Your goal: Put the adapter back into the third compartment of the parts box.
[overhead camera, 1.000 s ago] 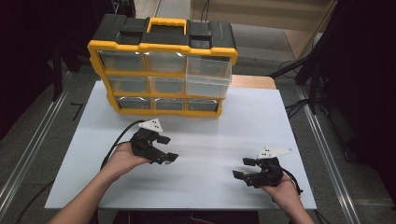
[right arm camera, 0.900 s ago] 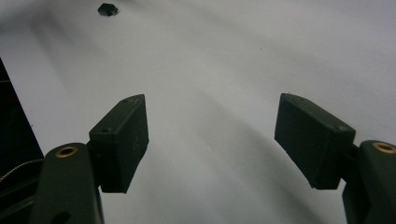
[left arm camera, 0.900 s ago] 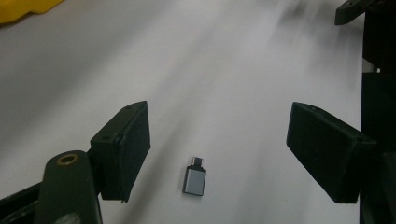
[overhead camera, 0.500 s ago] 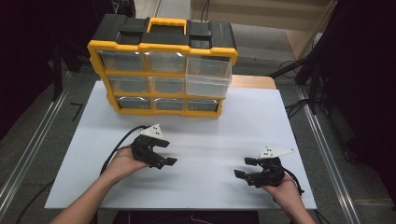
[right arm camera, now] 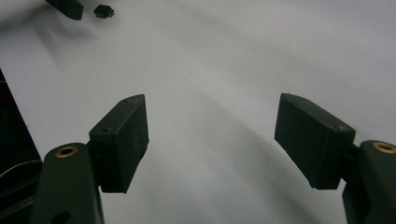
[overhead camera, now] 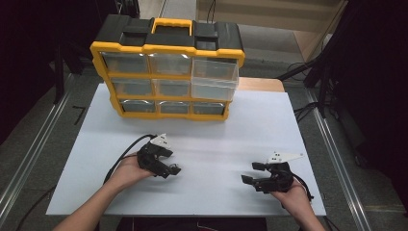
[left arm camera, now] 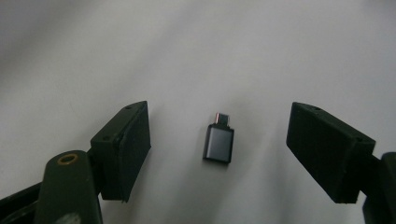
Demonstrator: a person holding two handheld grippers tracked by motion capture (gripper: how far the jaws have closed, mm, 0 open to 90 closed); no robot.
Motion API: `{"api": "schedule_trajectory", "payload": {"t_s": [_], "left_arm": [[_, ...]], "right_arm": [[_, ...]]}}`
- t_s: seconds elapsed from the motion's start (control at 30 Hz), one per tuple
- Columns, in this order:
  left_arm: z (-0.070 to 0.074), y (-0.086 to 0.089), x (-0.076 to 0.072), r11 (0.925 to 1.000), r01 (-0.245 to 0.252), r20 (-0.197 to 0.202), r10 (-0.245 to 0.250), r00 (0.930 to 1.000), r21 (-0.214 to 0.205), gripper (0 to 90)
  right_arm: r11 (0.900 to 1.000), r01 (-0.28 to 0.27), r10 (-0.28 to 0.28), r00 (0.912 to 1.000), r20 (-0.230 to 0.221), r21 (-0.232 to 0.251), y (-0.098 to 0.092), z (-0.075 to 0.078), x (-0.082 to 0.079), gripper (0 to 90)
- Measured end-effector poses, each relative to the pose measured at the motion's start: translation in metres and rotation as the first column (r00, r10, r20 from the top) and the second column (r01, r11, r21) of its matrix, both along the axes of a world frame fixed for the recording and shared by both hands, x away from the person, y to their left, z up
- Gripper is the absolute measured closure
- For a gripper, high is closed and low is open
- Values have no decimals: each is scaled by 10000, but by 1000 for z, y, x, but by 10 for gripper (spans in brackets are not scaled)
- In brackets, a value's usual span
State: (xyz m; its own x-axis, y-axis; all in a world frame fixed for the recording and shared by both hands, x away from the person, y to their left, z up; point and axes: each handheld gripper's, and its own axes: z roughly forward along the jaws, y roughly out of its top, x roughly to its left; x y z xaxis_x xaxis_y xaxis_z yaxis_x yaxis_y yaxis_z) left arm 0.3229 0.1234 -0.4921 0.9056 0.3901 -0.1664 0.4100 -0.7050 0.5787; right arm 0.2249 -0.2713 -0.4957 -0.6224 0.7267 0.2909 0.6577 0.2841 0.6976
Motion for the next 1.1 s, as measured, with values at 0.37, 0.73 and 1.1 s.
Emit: {"api": "schedule_trajectory", "payload": {"t_s": [0.37, 0.73, 1.1], "left_arm": [[-3, 1, -1, 10000, -17, 422, 17, 9991, -4, 280], [-2, 4, -5, 9995, 118, 1015, -148, 9947, 304, 582], [-1, 5, -3, 9998, 82, 491, -91, 9988, 191, 778]], "right_arm": [[10000, 41, -41, 10000, -4, -36, -1, 0, 0, 240], [9999, 87, -88, 10000, -36, -59, 0, 0, 0, 240], [9999, 60, -60, 10000, -42, -104, 0, 0, 0, 240]]}}
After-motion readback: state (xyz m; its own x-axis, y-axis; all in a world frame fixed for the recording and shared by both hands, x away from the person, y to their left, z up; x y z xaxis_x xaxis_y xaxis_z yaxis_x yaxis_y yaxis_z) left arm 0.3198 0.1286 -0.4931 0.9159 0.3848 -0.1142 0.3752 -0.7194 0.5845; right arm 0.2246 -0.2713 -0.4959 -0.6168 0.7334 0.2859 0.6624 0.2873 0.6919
